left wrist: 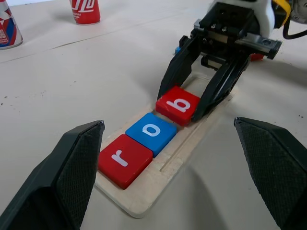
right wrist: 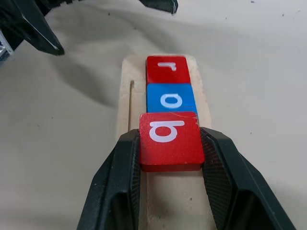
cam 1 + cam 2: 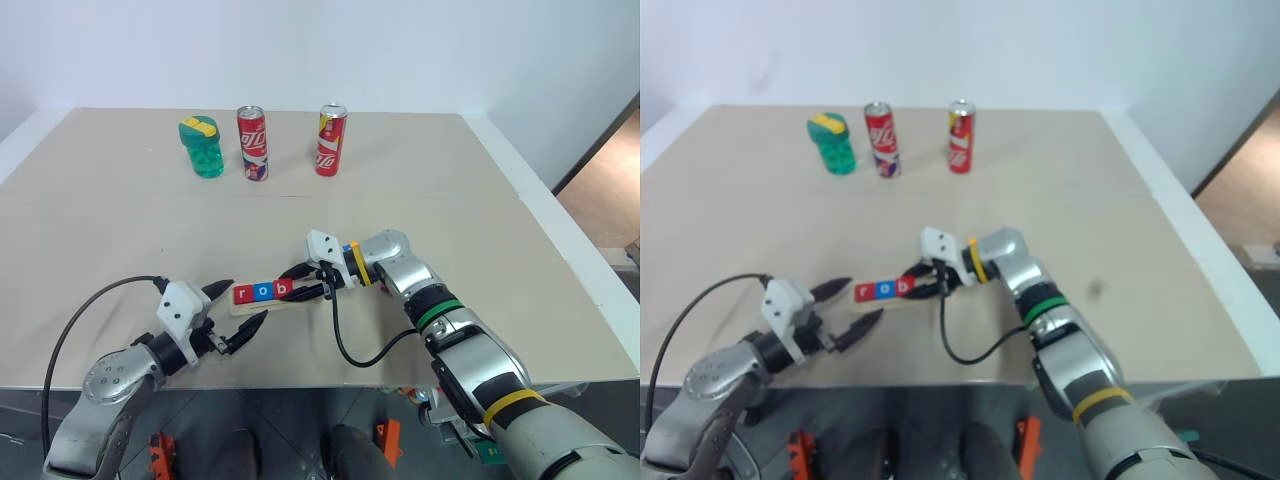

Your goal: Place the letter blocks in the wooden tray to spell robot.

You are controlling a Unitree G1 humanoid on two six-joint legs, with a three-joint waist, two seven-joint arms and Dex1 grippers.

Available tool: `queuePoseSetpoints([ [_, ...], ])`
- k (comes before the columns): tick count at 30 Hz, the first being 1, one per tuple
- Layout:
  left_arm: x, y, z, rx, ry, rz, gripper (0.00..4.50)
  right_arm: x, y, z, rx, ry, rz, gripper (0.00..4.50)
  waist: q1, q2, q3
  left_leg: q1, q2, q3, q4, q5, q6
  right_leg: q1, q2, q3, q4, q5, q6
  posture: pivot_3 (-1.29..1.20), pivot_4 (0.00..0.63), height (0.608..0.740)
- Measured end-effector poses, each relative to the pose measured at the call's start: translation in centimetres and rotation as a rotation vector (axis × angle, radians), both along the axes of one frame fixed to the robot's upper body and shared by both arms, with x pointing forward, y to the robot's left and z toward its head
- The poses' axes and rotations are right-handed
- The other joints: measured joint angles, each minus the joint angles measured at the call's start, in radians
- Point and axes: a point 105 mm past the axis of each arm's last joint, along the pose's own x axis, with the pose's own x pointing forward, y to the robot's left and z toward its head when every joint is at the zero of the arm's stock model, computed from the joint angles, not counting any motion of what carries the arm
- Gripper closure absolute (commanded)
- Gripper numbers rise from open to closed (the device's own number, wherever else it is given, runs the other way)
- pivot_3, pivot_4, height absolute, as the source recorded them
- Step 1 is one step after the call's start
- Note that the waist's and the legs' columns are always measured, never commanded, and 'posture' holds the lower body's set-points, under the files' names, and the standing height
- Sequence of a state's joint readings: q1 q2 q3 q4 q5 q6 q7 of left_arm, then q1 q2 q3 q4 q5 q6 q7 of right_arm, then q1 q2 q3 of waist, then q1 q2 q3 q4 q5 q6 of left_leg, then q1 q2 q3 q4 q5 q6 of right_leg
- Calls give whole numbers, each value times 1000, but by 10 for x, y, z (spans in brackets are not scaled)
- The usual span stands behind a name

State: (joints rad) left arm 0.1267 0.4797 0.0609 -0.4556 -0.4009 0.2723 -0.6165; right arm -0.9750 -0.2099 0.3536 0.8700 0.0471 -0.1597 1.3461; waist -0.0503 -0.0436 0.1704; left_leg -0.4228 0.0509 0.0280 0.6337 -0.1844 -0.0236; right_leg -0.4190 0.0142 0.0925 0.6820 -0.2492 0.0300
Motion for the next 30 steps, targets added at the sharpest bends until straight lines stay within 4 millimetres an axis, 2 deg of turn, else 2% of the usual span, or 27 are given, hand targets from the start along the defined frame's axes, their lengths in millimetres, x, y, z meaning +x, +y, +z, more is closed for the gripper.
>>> queuePoseSetpoints([
  [12, -2, -5, -3, 3, 10, -6, 0, 5, 4, -6, -14, 10, -27, 3289, 0, 0, 0, 0, 1, 0, 0, 0, 0, 0, 0, -1, 0, 0, -1, 0, 150, 740],
  [13, -2, -4, -3, 2, 10, -4, 0, 6, 4, -6, -15, 10, -28, 2789, 0, 0, 0, 0, 1, 0, 0, 0, 0, -1, 0, -1, 0, 0, -1, 0, 150, 740],
  [30, -4, -3, -8, 15, 27, 4, 0, 6, 3, -5, -13, 53, -26, 2789, 0, 0, 0, 0, 1, 0, -1, 0, 0, -1, 0, -1, 0, 0, -2, 0, 150, 740],
])
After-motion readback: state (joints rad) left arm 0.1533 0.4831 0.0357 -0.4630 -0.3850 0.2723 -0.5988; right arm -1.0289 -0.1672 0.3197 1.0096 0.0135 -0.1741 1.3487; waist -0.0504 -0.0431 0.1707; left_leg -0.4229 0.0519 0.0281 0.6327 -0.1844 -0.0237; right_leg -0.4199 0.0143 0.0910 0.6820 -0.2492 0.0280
